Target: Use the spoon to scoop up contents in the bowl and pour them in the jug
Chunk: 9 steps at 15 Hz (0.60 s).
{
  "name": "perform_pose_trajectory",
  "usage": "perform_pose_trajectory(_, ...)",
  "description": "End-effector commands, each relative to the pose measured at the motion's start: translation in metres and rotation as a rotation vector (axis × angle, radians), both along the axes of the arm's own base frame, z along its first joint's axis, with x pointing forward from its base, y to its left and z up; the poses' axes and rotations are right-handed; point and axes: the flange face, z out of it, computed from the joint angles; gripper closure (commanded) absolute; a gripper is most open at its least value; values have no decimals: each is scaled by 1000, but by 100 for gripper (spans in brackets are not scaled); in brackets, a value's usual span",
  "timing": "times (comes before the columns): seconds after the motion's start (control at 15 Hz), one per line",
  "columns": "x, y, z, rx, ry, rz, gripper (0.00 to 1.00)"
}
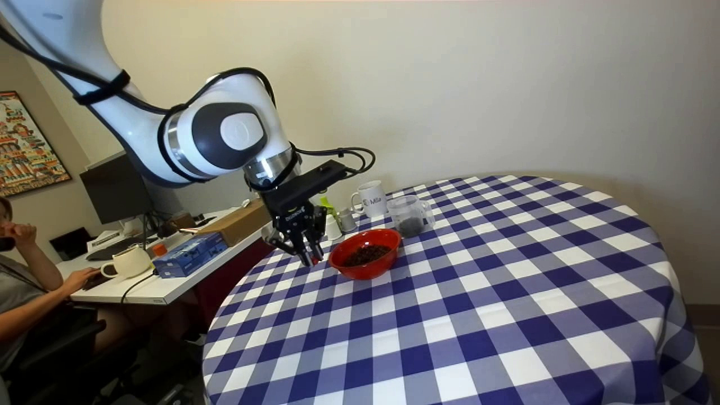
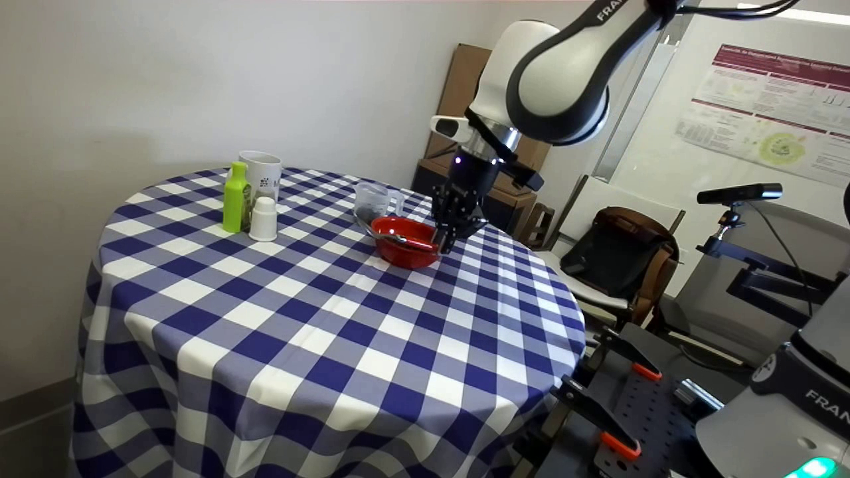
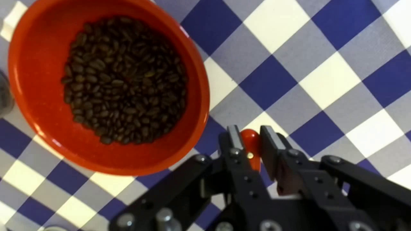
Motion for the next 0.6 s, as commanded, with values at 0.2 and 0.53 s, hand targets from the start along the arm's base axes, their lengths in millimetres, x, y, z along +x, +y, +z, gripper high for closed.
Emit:
perform_pose_trajectory(0.2,44,-17,58,-60,-93,-83,95)
perform_pose_trajectory(0.53,66,-62,64,-259,-154,-125,95)
